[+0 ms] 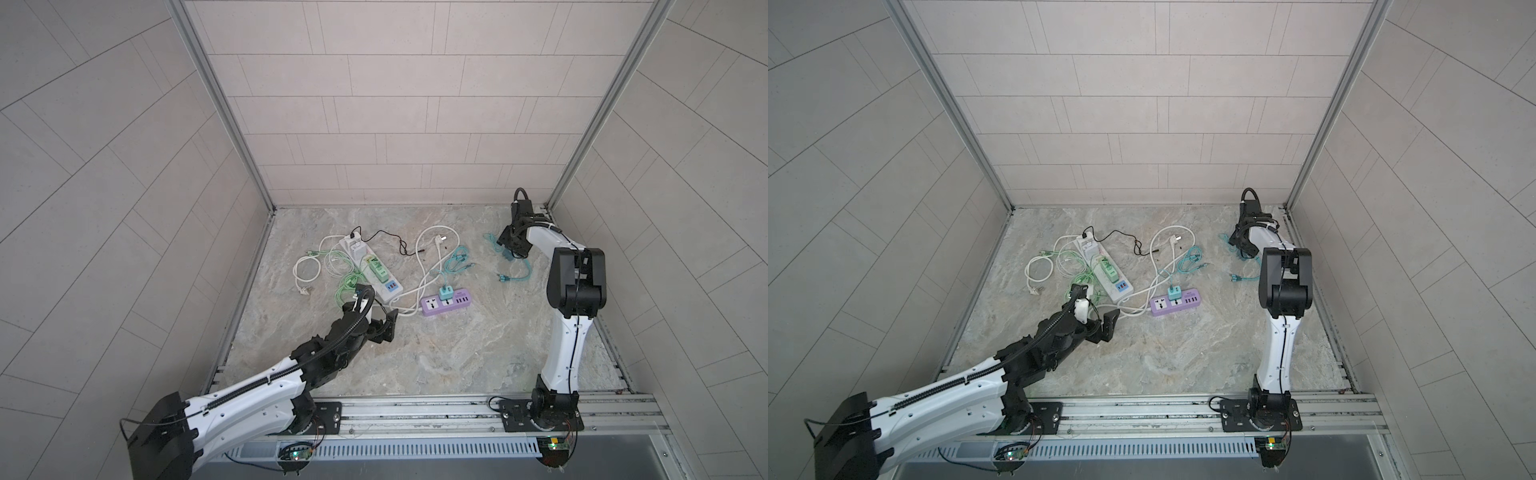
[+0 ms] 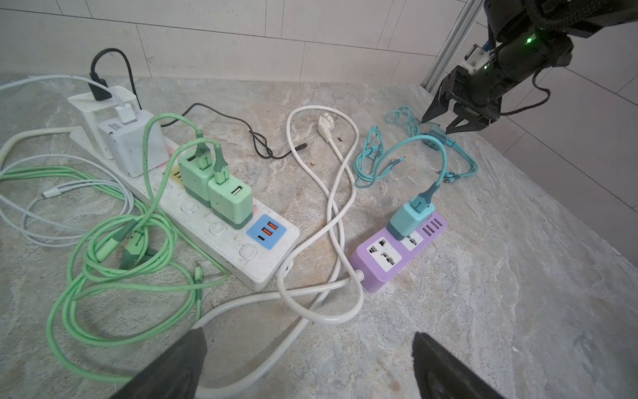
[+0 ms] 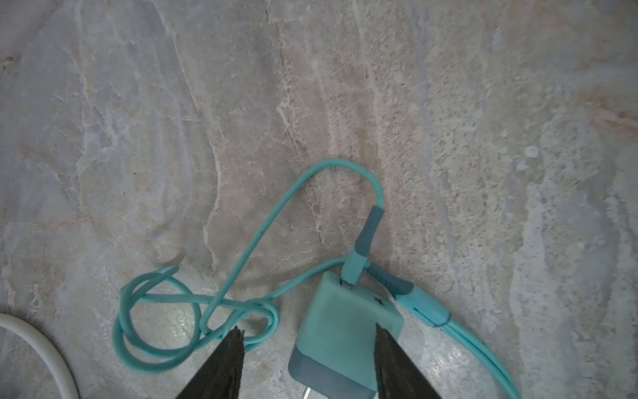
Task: Insert the plug
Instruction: 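Grasp the second teal charger with the right gripper and lift it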
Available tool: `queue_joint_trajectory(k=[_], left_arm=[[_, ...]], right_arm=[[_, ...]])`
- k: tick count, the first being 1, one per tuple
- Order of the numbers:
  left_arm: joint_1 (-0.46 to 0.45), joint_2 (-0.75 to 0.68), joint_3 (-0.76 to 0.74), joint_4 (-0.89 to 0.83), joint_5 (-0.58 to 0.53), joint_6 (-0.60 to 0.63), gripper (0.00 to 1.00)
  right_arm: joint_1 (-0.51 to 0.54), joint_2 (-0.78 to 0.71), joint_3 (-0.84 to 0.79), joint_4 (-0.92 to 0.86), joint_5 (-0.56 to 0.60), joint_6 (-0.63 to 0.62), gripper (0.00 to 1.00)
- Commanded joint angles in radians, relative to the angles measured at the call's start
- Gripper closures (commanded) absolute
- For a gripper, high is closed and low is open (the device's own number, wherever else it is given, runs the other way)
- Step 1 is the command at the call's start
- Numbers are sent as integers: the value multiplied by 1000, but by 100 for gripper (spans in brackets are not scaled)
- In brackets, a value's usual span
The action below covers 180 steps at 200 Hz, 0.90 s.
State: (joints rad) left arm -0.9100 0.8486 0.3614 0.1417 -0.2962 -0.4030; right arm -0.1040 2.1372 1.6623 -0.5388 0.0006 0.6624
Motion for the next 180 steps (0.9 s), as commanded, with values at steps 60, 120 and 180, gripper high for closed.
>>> queue_joint_trajectory(k=[60,120,180], left_arm=[[7,-13,-16,5,2,7,1],[7,-36,-16,-25,11,10,1],[7,-61,-12,-47,7,16,1]], right_arm=[[-25,-68,-36,-82,-6,-10,40],[-33,23,36,-99,-45,15,40],[-37,72,54,-107,-45,26,40]])
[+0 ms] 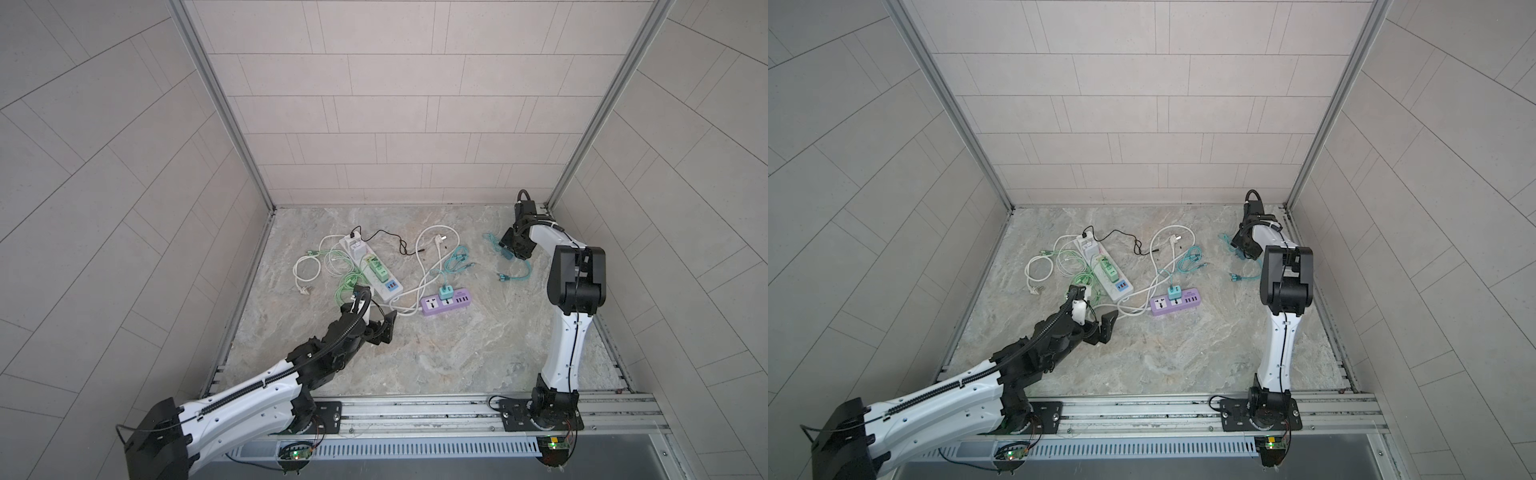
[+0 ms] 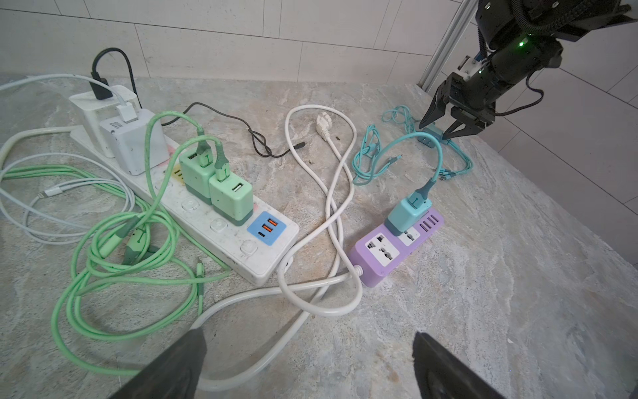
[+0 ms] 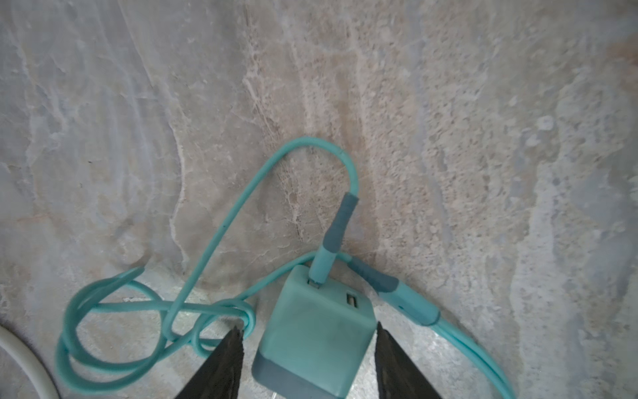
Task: Insert the plug
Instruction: 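Grasp the second teal charger with the right gripper and lift it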
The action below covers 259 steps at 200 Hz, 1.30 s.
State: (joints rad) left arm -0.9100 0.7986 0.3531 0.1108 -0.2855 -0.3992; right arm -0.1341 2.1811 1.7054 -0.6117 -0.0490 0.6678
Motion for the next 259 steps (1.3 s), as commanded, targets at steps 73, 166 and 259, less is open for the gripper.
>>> queue_joint_trajectory(k=[73,166,259], left_arm=[[7,-5,0,-17,7,13,1],[5,65,30,37,143,26,1],[-97,229,56,341,312,-34,4]], right_arm=[[-29,93,45,-33,-52,20,53],[11,-366,-391,149,-132,-84,74],[366,-1186,-1141,544,-168,139,74]])
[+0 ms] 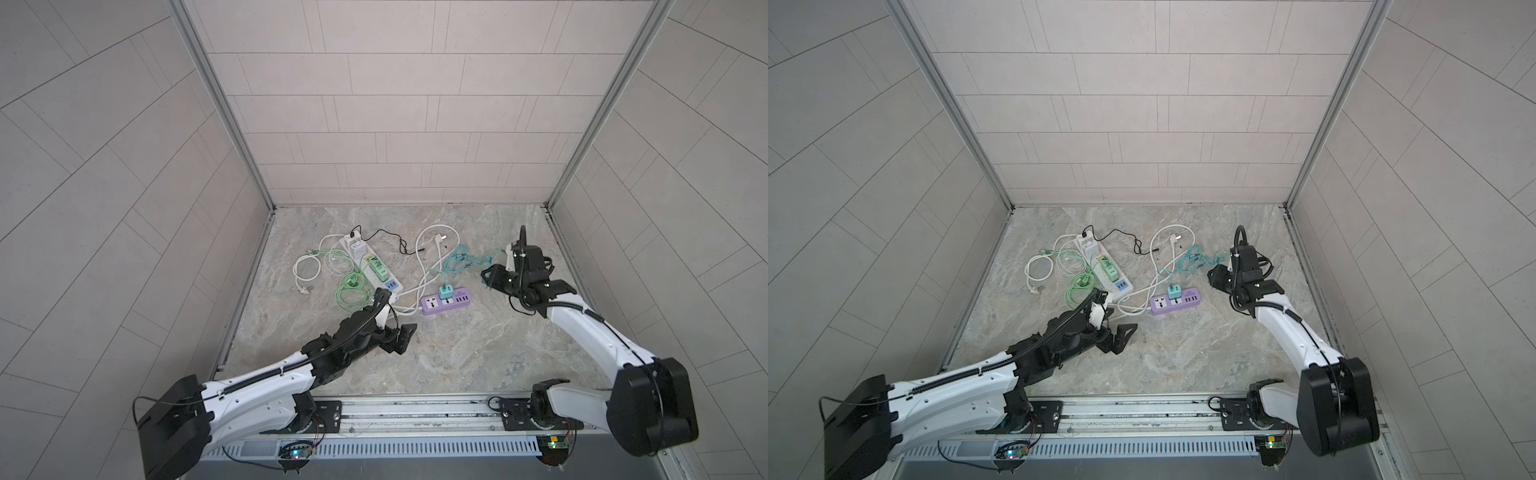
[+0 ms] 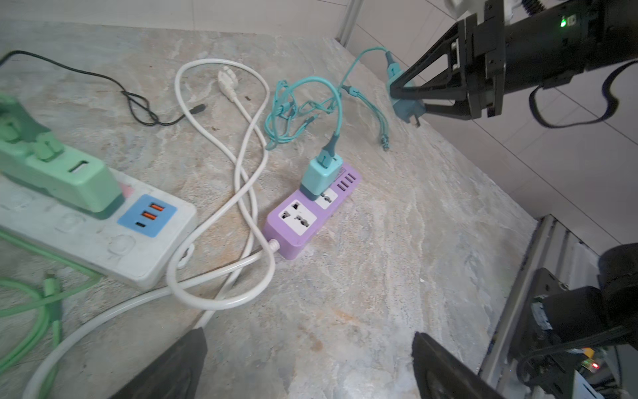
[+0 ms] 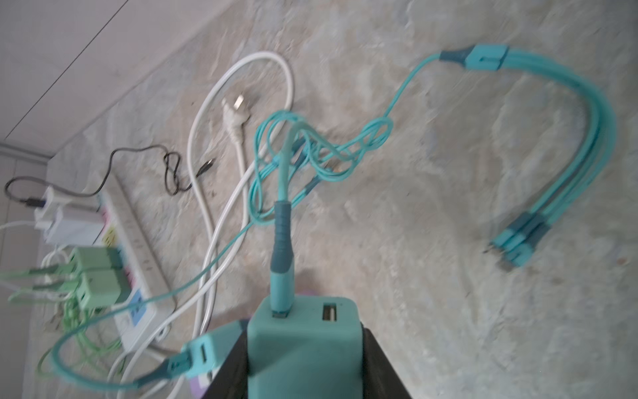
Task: Insert the plug
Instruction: 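Grasp the second teal charger with the right gripper and lift it, then carry the teal charger toward the left gripper while left gripper closes on it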
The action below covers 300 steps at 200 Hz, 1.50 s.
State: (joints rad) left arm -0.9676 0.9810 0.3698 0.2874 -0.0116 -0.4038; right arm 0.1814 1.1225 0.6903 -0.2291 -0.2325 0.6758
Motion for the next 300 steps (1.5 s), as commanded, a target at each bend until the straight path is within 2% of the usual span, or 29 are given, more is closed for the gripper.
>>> queue_joint_trajectory(k=[1,18,47,101,119,174,206,262,300], left_arm=[[-41,51,40,171,37,-30,4],[-80,116,70,244,39,-26,5],[-123,243,140,324,36,-15,7],[-140,480,240,531,45,-22,10],[-140,540,278,549,24,-22,16],[-137,635,333,656,-22,-2,17],[-130,660,343,689,-85,7,22],[-129,699,379,721,-127,32,31],[-130,743,345,908,-165,41,37]], right_arm=[[53,-135,-130,165,18,136,74],[99,-207,-157,169,35,170,74],[149,-232,-139,145,17,226,75],[191,-240,-153,206,-32,277,75],[198,-233,-157,226,-63,274,75],[204,-246,-174,242,-155,285,75],[215,-279,-175,236,-165,289,75],[237,-311,-166,221,-156,300,76],[253,-307,-161,219,-154,301,76]])
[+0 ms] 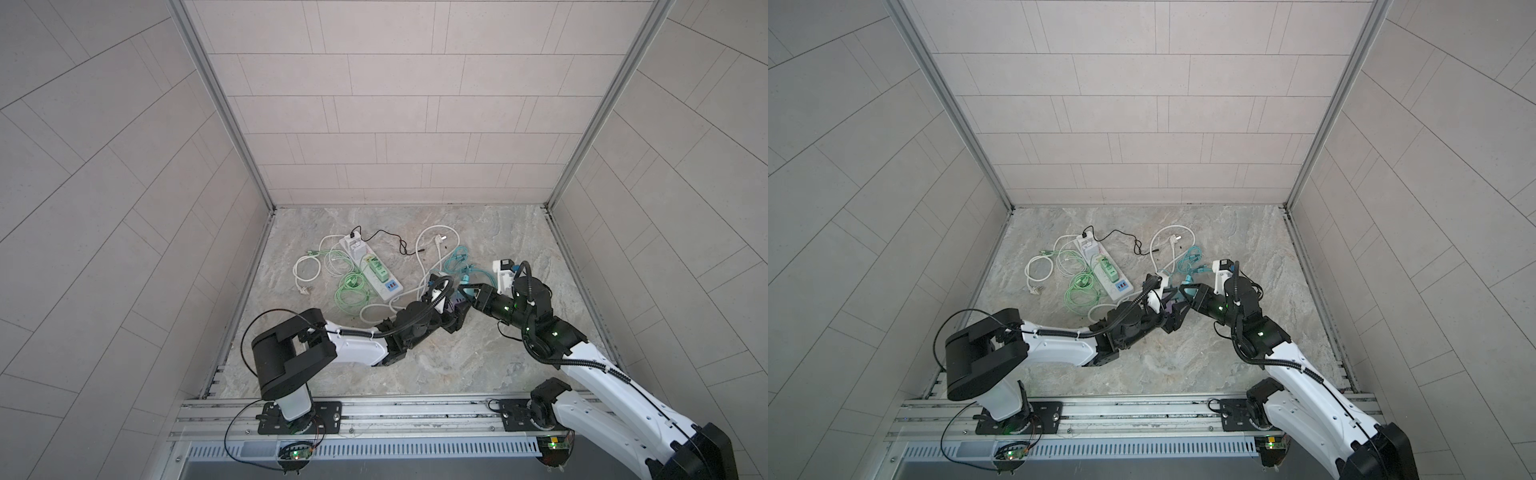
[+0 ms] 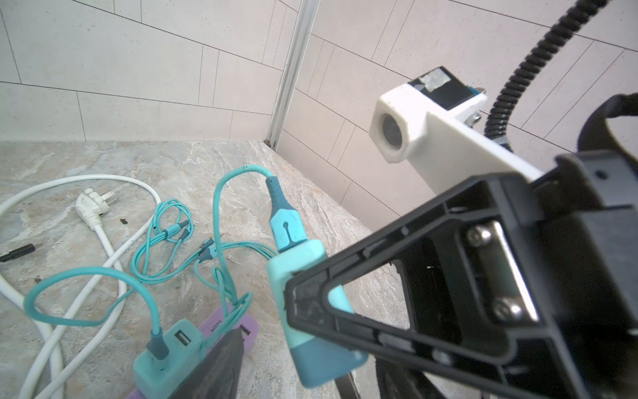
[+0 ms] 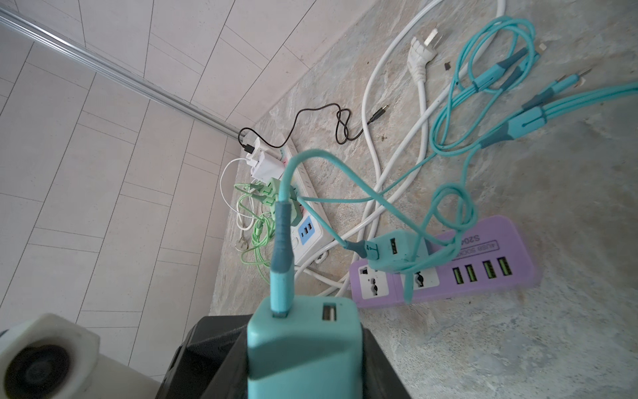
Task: Insert the plug
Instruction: 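Carry the teal charger toward the left gripper while left gripper closes on it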
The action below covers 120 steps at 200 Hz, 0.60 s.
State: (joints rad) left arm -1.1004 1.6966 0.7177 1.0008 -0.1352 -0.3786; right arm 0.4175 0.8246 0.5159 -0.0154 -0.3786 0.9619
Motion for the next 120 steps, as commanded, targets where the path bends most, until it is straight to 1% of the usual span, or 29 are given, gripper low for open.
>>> queue_joint_trajectory(k=[1,35,45,72,96,120], left_arm=[[3,29,-3,197,-42,16,37],[4,69,-4,293,-50,23,38],[4,72,-11,319,-63,24,39],[4,63,-14,321,-94,50,45],[4,61,-9,321,-111,56,52],[4,69,0,320,-100,65,68]], right_arm=[[18,-9,13,5,-8,15,76],[32,-8,9,0,-2,17,77],[33,-13,7,-6,3,19,77],[39,-30,2,-14,10,15,77],[41,-32,-2,-22,14,11,77],[41,-33,-10,-23,16,10,78]])
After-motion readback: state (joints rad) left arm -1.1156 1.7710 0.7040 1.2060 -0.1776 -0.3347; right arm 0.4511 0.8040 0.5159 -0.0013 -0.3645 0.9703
